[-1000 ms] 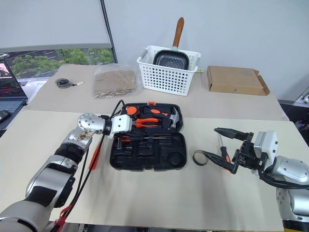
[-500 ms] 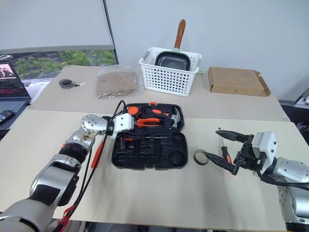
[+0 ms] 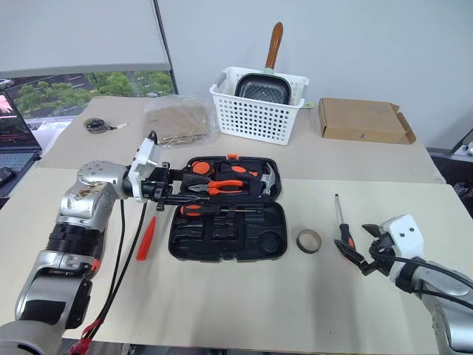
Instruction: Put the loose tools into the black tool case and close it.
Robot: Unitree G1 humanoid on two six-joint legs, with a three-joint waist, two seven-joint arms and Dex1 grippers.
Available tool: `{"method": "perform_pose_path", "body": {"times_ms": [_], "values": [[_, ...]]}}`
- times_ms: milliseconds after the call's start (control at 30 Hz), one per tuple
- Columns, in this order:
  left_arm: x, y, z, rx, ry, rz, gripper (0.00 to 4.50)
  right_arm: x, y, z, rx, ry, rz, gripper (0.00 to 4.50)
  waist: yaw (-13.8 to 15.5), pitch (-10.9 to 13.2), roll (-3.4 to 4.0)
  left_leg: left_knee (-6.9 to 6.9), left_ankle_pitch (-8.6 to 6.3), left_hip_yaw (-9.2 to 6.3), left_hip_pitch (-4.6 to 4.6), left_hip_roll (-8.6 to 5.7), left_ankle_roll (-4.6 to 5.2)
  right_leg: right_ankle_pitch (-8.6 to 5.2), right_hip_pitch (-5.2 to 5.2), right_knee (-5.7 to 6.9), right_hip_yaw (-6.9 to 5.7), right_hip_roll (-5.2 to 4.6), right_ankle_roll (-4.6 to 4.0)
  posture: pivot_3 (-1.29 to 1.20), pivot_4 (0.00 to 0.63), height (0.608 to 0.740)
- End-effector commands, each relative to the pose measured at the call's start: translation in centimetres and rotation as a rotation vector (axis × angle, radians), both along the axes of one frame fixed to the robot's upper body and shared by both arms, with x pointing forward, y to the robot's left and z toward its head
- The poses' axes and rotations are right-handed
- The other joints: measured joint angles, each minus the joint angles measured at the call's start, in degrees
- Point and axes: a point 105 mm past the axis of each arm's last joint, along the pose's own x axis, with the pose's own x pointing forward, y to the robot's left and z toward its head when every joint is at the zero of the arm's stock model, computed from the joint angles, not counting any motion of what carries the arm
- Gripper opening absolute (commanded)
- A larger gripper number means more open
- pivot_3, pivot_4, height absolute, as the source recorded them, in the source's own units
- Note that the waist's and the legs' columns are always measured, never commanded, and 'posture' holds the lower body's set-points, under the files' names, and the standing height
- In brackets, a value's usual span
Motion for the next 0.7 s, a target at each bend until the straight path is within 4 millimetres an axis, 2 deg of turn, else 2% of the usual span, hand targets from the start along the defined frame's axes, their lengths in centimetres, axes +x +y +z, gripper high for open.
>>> {"method": "perform_pose_path", "body": {"times_ms": [33,67,200,300,433,467,500,567,700], "values": [[-1.7,-0.2,0.3,0.106,-0.037,-0.073,4.24,-0.1,-1.0,-0.5,-0.014,0.055,-0.086,4.5,0.1,0.0,0.0,0.01,0.04,-0.01,0.01,0.0,-0.01,0.01,0.0,0.02,0.0,0.0,-0.01,0.0,0.15,0.7],[-1.9,-0.1,0.1,0.133,-0.041,-0.079,4.47,0.0,-1.3,-0.7,-0.008,0.065,-0.107,4.5,0.0,0.0,0.04,0.01,0.06,-0.01,0.02,0.0,-0.01,0.05,-0.01,0.03,0.01,-0.01,-0.02,0.0,0.15,0.7],[-2.0,-0.2,0.3,0.16,-0.067,-0.061,4.47,0.6,-2.3,-1.7,-0.006,0.08,-0.172,4.5,-0.1,0.0,0.03,0.01,0.1,0.0,0.13,0.02,-0.04,0.1,-0.01,0.09,0.15,0.05,-0.05,0.0,0.15,0.7],[-2.1,-0.3,0.7,0.162,-0.077,-0.055,4.5,1.1,-2.4,-2.0,0.008,0.072,-0.194,3.88,-0.2,0.0,0.03,0.01,0.12,0.02,0.14,0.03,-0.03,0.12,-0.02,0.07,0.28,0.18,-0.05,0.0,0.15,0.7],[-2.4,-0.3,1.0,0.153,-0.073,-0.03,4.5,1.5,-1.6,-2.0,0.03,0.045,-0.152,2.38,-0.4,0.0,0.01,0.0,0.12,0.08,0.14,0.02,-0.02,0.12,-0.03,0.04,0.5,0.3,-0.05,0.0,0.15,0.7],[-2.4,-0.2,1.0,0.15,-0.07,-0.015,4.5,1.7,-1.4,-1.9,0.03,0.034,-0.138,2.16,-0.4,0.0,0.01,0.0,0.12,0.09,0.15,0.02,-0.02,0.12,-0.03,0.04,0.54,0.3,-0.05,0.0,0.15,0.7],[-2.4,-0.1,1.0,0.146,-0.066,-0.003,4.5,1.9,-1.2,-1.8,0.028,0.026,-0.127,1.66,-0.5,0.0,0.01,0.0,0.11,0.11,0.15,0.02,-0.01,0.12,-0.03,0.03,0.57,0.31,-0.05,0.0,0.15,0.7],[-2.3,0.1,1.1,0.132,-0.06,0.024,4.5,2.3,-1.1,-1.3,0.017,-0.002,-0.116,1.09,-0.7,0.0,0.01,0.0,0.11,0.14,0.17,0.01,0.0,0.12,-0.03,0.04,0.67,0.32,-0.04,0.0,0.15,0.7],[-1.9,1.1,1.7,0.057,-0.036,0.132,4.5,4.2,-1.3,0.6,-0.022,-0.088,-0.091,0.98,-1.4,0.0,0.0,0.01,0.11,0.16,0.18,0.02,0.0,0.14,-0.08,0.08,0.83,0.4,-0.01,0.0,0.15,0.7]]}}
